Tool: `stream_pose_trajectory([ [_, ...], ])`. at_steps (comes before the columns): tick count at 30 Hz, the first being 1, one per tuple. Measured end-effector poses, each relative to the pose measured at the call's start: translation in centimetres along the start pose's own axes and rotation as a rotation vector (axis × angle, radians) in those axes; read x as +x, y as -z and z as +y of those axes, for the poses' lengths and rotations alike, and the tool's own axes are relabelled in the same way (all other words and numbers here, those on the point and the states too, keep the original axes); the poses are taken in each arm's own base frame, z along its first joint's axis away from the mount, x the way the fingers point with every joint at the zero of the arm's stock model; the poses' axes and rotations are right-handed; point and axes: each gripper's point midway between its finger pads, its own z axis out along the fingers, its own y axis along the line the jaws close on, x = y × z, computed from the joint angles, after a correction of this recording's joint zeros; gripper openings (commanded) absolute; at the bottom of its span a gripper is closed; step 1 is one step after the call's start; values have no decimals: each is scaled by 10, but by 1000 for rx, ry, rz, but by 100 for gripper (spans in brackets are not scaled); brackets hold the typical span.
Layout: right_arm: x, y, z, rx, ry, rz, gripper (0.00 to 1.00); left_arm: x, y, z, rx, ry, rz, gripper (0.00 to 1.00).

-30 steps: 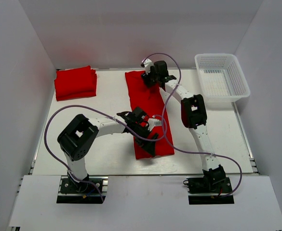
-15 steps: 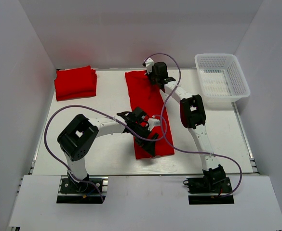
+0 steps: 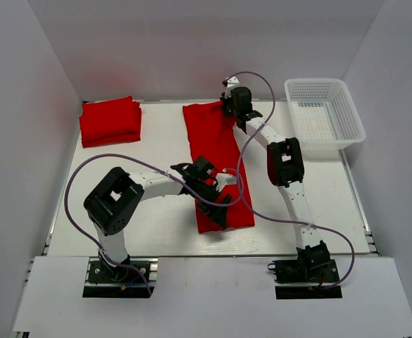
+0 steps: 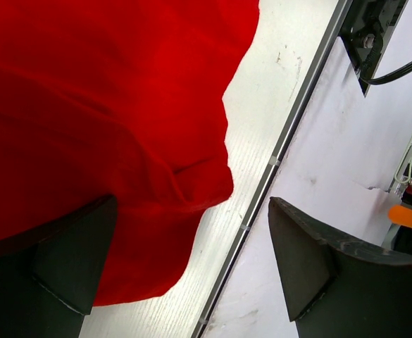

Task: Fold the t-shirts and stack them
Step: Rotate the tshirt 90 degrees

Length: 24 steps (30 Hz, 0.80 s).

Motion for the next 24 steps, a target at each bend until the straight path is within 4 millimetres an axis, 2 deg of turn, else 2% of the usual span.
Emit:
stream_pose_trajectory([
  [10,2,5,-38,32,-207,-3,0,1,0,1,-1,2,1,99],
  [11,3,6,-42,36,-227,-2,7,1,0,1,-1,2,1,99],
  [13,5,7,-50,42,-258,1,7,2,0,1,-1,3,2,99],
  [17,16,9,-60,59,-290,18,15,2,1,1,-1,6,5,99],
  [20,23,10,-65,68,-306,33,40,3,1,1,-1,8,5,99],
  [21,24,10,-66,67,-312,34,71,3,1,1,-2,8,6,99],
  [22,25,11,-66,64,-318,37,74,3,1,1,-2,9,6,99],
  [23,25,11,-67,59,-313,39,90,3,1,1,-2,9,7,99],
  [24,25,12,-67,50,-310,40,90,3,1,1,-2,10,7,99],
])
